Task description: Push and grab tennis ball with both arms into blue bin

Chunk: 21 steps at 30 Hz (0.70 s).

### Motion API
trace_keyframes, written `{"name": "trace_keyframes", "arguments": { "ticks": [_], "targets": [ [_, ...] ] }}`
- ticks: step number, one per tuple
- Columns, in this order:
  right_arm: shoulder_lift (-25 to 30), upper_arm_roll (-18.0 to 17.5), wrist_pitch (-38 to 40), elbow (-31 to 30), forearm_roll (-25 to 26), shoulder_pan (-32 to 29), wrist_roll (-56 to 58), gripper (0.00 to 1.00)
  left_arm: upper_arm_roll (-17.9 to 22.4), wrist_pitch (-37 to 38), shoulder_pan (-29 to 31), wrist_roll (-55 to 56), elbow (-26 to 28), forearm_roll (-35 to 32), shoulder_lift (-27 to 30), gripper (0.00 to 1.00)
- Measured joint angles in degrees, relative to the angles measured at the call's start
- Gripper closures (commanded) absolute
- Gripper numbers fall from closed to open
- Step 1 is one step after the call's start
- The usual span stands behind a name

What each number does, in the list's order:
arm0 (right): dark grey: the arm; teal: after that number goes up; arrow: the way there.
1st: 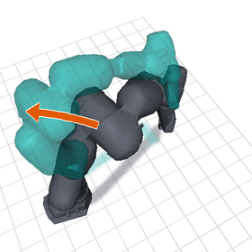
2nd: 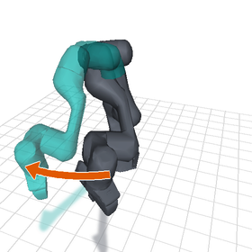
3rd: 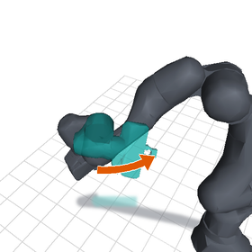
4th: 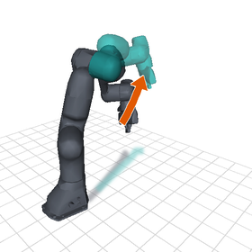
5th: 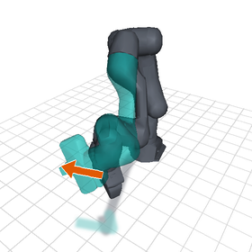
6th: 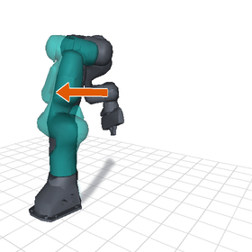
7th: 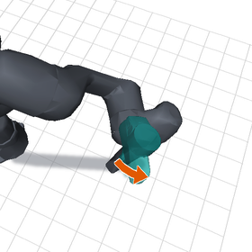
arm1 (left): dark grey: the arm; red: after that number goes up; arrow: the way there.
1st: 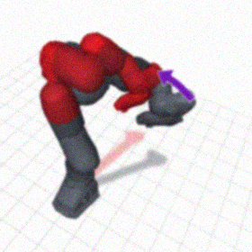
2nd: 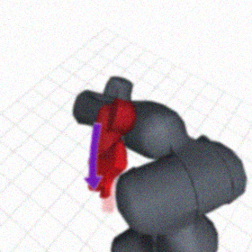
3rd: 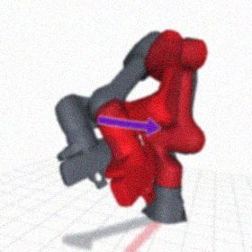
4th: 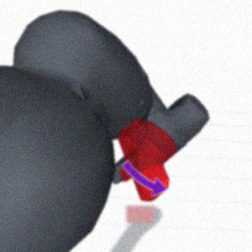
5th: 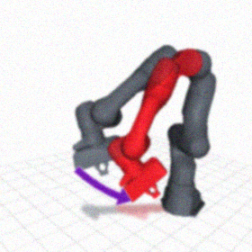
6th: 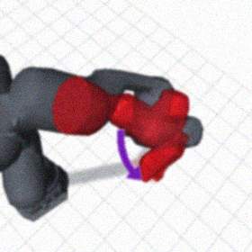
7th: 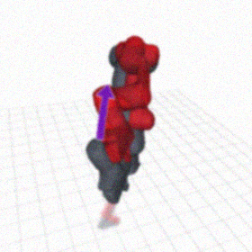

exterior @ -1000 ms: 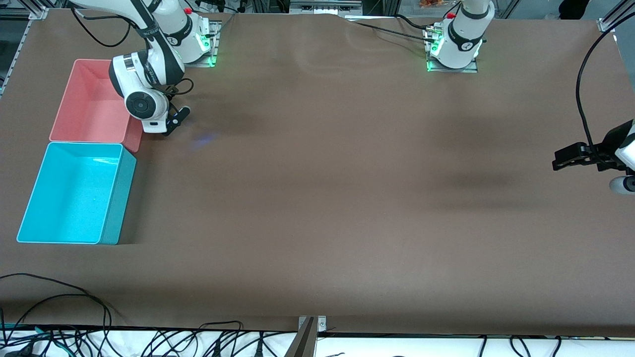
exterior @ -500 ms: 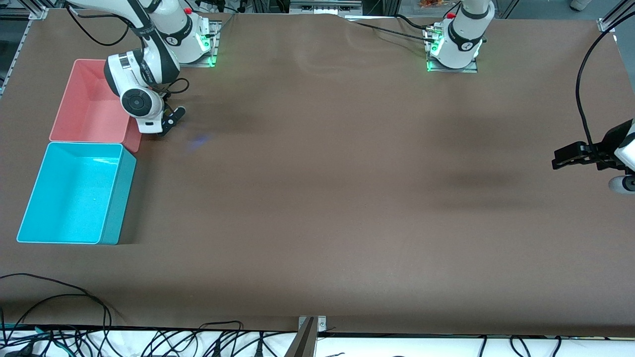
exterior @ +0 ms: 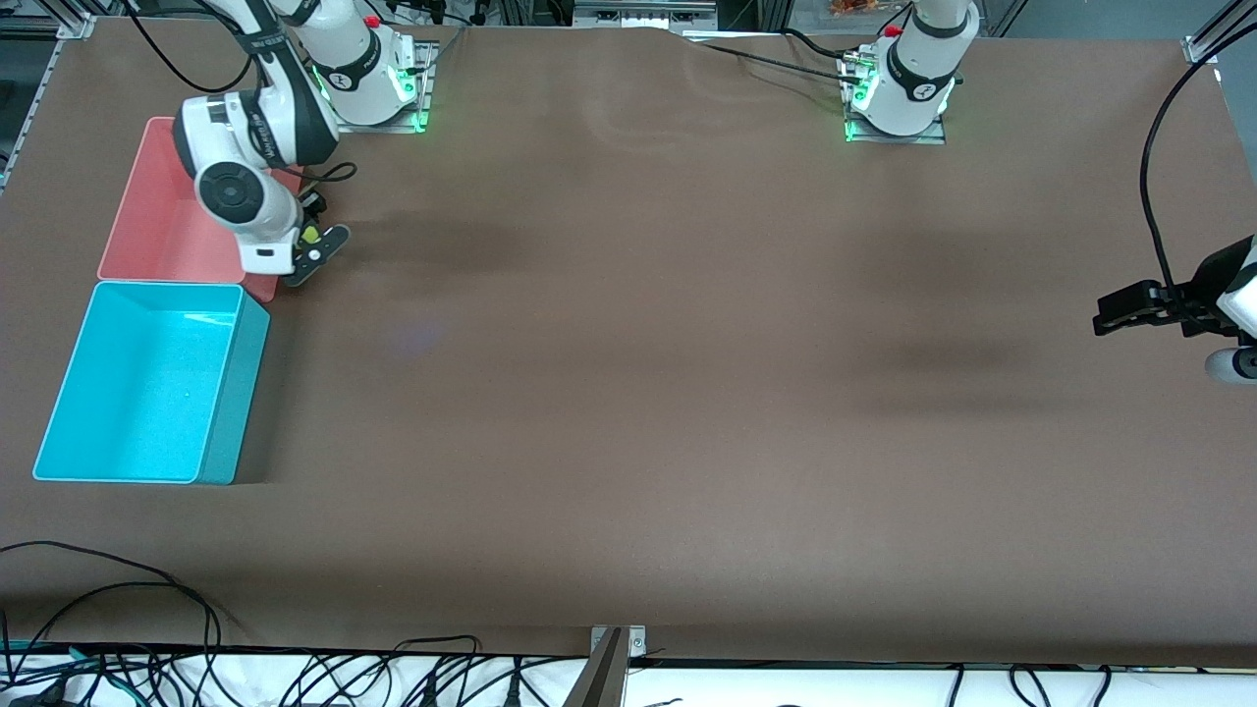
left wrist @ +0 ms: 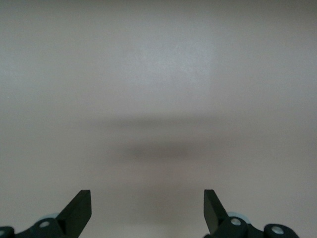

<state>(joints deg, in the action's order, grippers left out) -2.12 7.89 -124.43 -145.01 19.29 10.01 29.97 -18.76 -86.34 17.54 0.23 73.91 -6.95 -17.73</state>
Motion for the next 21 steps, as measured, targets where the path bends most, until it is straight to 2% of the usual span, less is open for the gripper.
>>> {"name": "trace_keyframes", "arguments": {
  "ticks": [8, 12, 21],
  "targets": [
    [-0.3, 0.0, 10.1, 12.7, -2.4, 0.0, 0.0, 0.68, 0.0, 0.0, 0.1, 0.0, 0.0, 0.0, 0.0, 0.0],
    [-1.2, 0.5, 12.4, 18.6, -3.7, 0.0, 0.0, 0.68, 0.0, 0.0, 0.2, 0.0, 0.0, 0.0, 0.0, 0.0],
    [-7.0, 5.9, 12.5, 29.5, -7.4, 0.0, -0.1, 0.68, 0.0, 0.0, 0.2, 0.0, 0.0, 0.0, 0.0, 0.0]
  ]
}}
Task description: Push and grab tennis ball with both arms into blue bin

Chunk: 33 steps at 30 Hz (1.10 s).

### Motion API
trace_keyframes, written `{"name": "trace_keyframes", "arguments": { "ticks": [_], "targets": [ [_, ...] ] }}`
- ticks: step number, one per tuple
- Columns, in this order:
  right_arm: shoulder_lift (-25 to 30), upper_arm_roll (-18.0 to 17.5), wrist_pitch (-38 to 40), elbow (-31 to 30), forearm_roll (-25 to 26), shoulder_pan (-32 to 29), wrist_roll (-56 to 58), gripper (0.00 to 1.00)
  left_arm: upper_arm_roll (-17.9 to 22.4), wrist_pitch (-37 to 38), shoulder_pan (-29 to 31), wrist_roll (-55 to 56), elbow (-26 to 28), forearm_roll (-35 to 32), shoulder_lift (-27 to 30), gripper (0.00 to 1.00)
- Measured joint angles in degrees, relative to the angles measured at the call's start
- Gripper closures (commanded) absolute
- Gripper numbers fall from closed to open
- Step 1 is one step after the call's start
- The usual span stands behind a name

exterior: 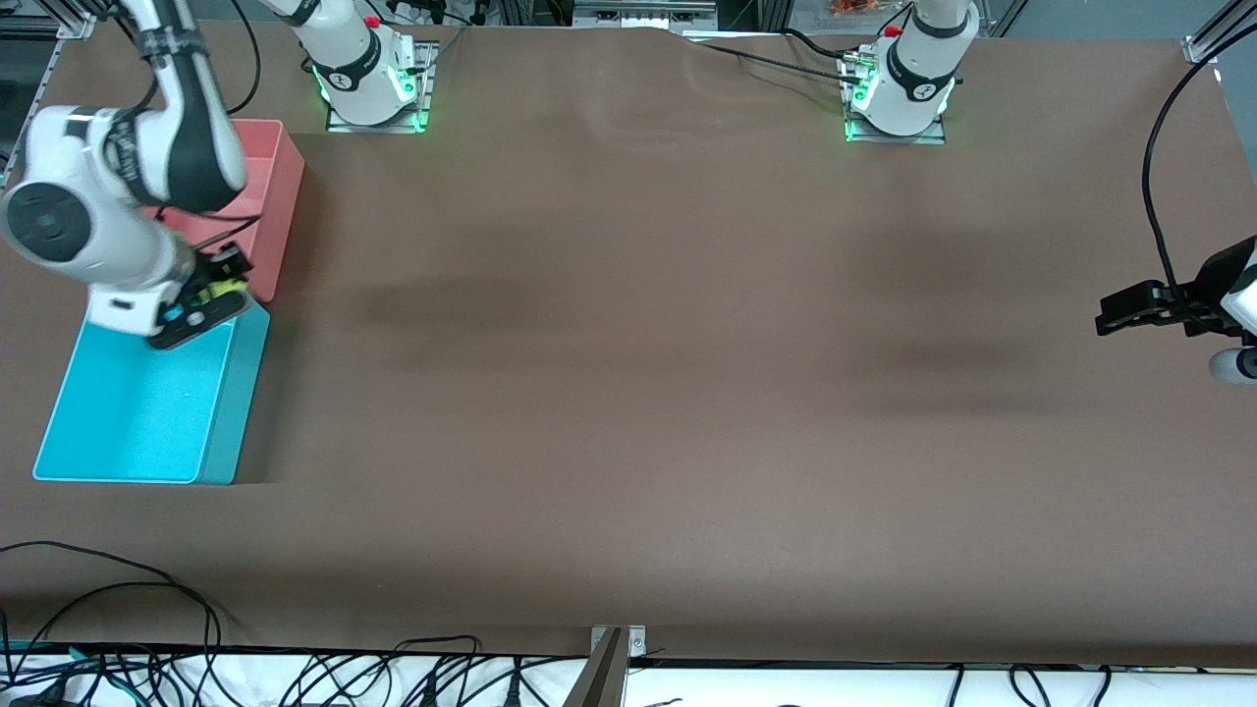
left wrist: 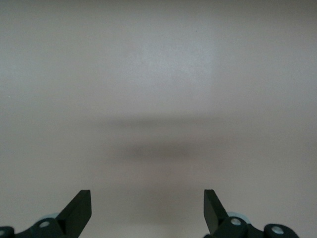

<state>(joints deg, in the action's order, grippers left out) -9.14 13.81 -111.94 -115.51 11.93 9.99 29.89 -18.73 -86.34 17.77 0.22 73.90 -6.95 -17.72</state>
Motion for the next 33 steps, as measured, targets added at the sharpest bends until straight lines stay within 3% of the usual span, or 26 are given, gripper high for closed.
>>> {"name": "trace_keyframes", "arguments": {
  "ticks": [5, 11, 19, 27, 31, 32, 33],
  "targets": [
    [-4.7, 4.6, -1.1, 4.9, -5.1, 0.0, 0.0, 0.68, 0.0, 0.0, 0.0, 0.0, 0.0, 0.0, 0.0, 0.0],
    [-9.5, 9.1, -6.2, 6.2, -9.8, -0.1, 0.0, 0.68, 0.0, 0.0, 0.0, 0.0, 0.0, 0.0, 0.0, 0.0],
    [-13.7, 11.2, -9.1, 5.4, -11.7, -0.1, -0.8, 0.67, 0.0, 0.0, -0.1, 0.0, 0.0, 0.0, 0.0, 0.0],
    [-16.0, 12.4, -15.6, 0.2, -13.7, -0.2, -1.0, 0.66, 0.0, 0.0, -0.1, 0.0, 0.0, 0.0, 0.0, 0.0],
    [-17.1, 12.6, -17.7, -1.5, -13.8, -0.2, -1.1, 0.56, 0.0, 0.0, -0.1, 0.0, 0.0, 0.0, 0.0, 0.0],
    [-17.3, 12.7, -17.9, -1.8, -13.9, -0.2, -1.1, 0.5, 0.0, 0.0, -0.1, 0.0, 0.0, 0.0, 0.0, 0.0],
    [-17.5, 12.8, -18.0, -2.0, -14.1, -0.2, -1.2, 0.35, 0.0, 0.0, -0.1, 0.0, 0.0, 0.0, 0.0, 0.0]
  ]
}}
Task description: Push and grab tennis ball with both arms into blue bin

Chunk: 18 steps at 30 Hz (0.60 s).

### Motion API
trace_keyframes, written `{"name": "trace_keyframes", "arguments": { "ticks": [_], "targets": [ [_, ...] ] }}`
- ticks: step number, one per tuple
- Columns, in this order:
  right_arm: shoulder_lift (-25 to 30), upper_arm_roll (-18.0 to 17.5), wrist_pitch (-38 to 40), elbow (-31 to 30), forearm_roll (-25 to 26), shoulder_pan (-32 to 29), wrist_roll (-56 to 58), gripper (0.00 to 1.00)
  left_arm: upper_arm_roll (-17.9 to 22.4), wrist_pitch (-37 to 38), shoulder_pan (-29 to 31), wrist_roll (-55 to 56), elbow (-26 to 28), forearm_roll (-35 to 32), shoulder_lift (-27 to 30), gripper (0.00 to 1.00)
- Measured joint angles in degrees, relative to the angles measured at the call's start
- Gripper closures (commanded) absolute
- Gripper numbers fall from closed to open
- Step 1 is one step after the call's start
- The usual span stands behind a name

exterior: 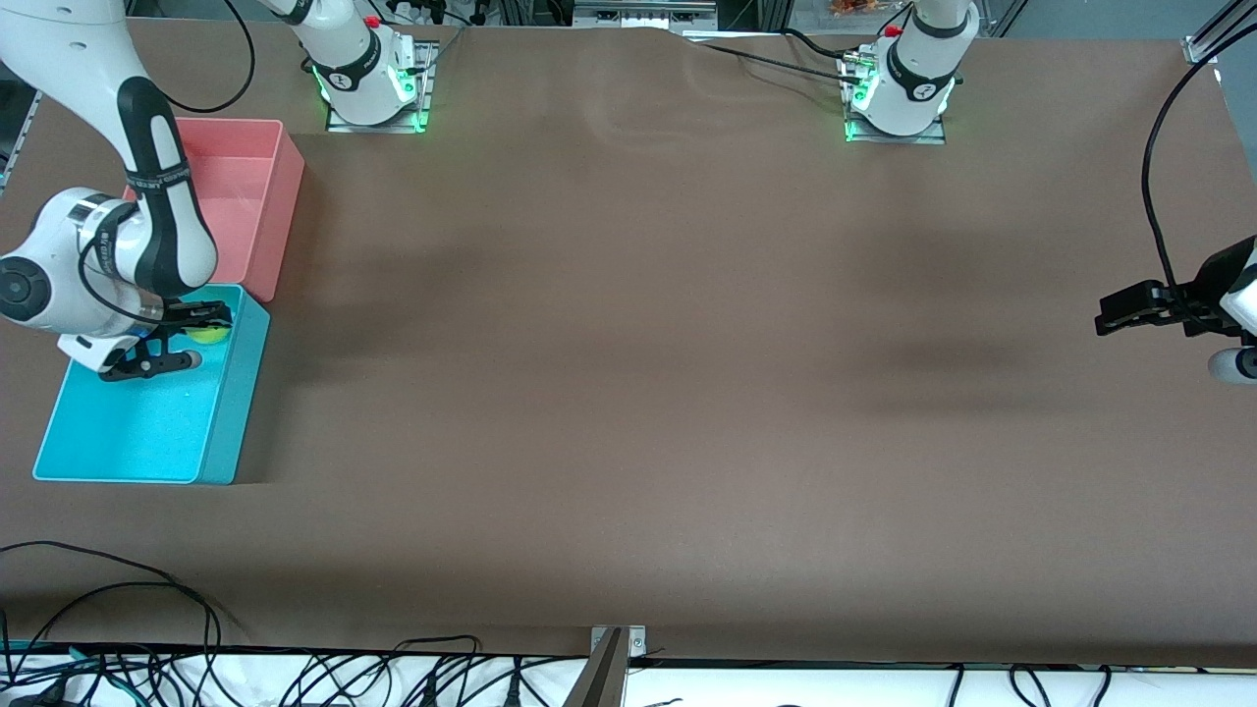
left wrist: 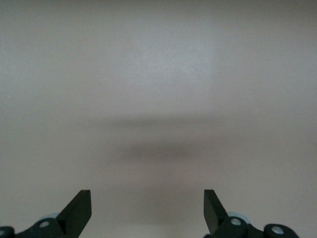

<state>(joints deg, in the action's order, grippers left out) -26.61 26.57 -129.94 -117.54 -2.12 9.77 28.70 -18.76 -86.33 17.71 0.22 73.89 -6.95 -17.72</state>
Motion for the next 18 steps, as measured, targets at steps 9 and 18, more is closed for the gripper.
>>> {"name": "trace_keyframes", "arguments": {
  "ticks": [9, 18],
  "targets": [
    [-0.5, 0.4, -0.2, -0.3, -1.1, 0.0, -0.3, 0.0, 0.0, 0.0, 0.0, 0.0, 0.0, 0.0, 0.0, 0.0],
    [1.1, 2.7, -0.1, 1.4, -1.3, 0.0, -0.5, 0.0, 0.0, 0.0, 0.0, 0.0, 0.0, 0.0, 0.0, 0.0]
  ]
}}
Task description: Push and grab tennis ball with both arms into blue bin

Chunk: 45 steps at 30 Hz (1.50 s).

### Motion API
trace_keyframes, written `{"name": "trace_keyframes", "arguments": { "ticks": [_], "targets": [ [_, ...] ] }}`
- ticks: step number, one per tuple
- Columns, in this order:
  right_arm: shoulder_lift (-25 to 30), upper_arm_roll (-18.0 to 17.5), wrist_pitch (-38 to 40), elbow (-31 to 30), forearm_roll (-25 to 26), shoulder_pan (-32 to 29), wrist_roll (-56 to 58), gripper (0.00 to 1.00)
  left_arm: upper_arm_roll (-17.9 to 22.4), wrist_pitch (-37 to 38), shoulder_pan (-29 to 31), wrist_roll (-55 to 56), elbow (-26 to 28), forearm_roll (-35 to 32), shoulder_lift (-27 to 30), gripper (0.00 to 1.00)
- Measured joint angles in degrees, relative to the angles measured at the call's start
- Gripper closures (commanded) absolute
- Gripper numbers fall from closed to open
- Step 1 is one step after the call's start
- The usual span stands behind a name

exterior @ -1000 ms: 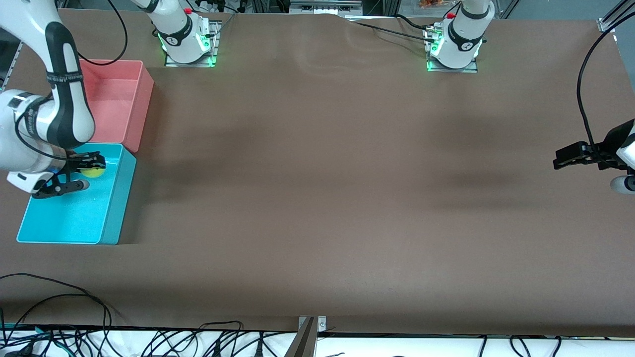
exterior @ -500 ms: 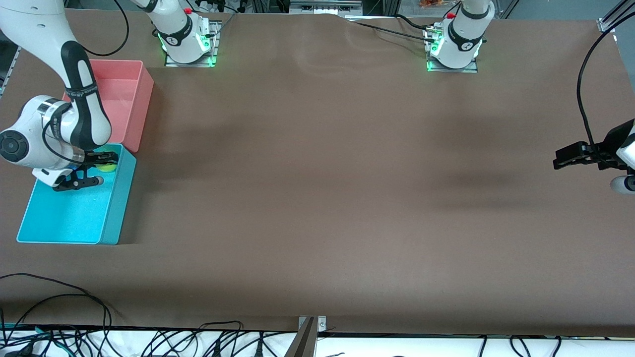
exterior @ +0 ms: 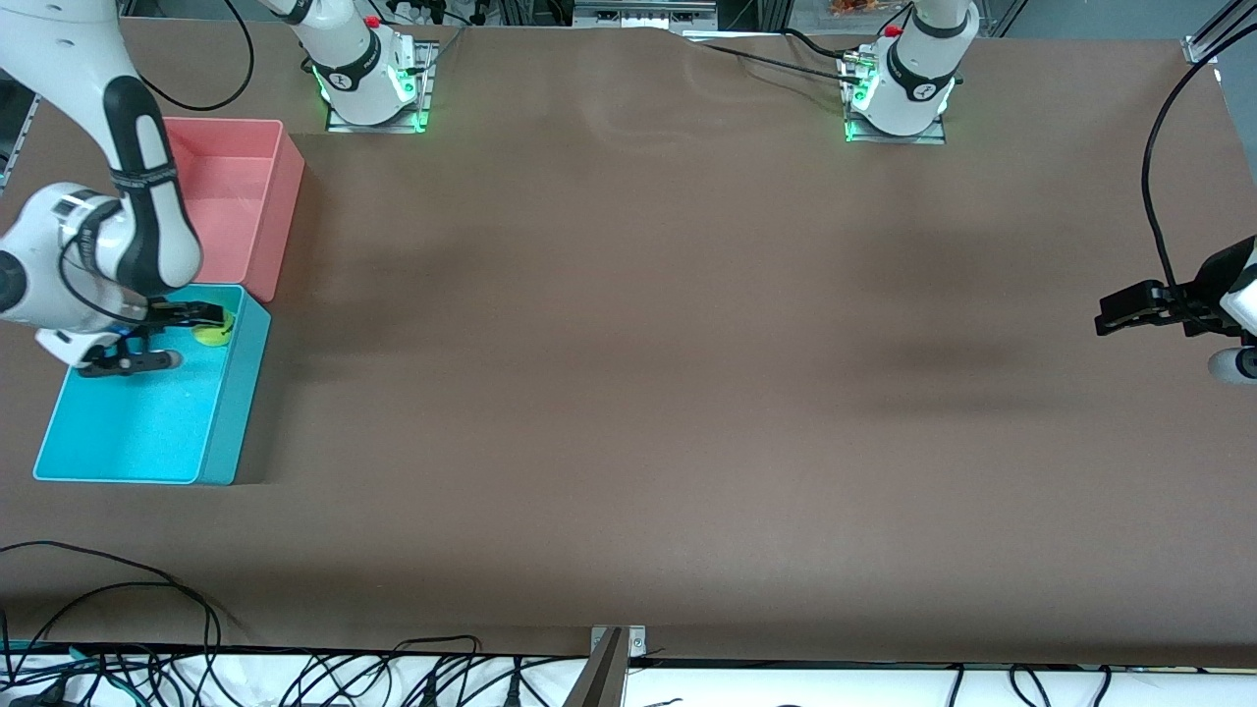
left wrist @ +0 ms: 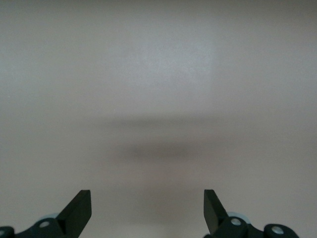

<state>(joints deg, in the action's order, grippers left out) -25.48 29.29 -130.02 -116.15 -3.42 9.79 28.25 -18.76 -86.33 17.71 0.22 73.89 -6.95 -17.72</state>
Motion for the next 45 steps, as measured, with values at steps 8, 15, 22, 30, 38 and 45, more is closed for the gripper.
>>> {"name": "trace_keyframes", "arguments": {
  "ticks": [8, 15, 22, 30, 38, 45],
  "targets": [
    [4.5, 0.8, 9.2, 3.1, -1.1, 0.0, 0.0, 0.0, 0.0, 0.0, 0.0, 0.0, 0.0, 0.0, 0.0, 0.0],
    [8.0, 0.7, 20.4, 8.3, -2.1, 0.2, -3.4, 0.0, 0.0, 0.0, 0.0, 0.0, 0.0, 0.0, 0.0, 0.0],
    [11.3, -3.4, 31.3, 14.8, -2.3, 0.1, -15.2, 0.0, 0.0, 0.0, 0.0, 0.0, 0.0, 0.0, 0.0, 0.0],
    [13.9, -13.4, 36.6, 21.9, -1.7, -2.3, -26.1, 0.0, 0.0, 0.0, 0.0, 0.0, 0.0, 0.0, 0.0, 0.0],
    [17.0, -17.9, 34.1, 24.0, -0.8, -5.1, -27.4, 0.0, 0.0, 0.0, 0.0, 0.0, 0.0, 1.2, 0.0, 0.0],
    [19.4, -21.0, 32.5, 24.0, -0.7, -7.1, -27.4, 0.0, -0.1, 0.0, 0.0, 0.0, 0.0, 1.3, 0.0, 0.0]
  ]
}}
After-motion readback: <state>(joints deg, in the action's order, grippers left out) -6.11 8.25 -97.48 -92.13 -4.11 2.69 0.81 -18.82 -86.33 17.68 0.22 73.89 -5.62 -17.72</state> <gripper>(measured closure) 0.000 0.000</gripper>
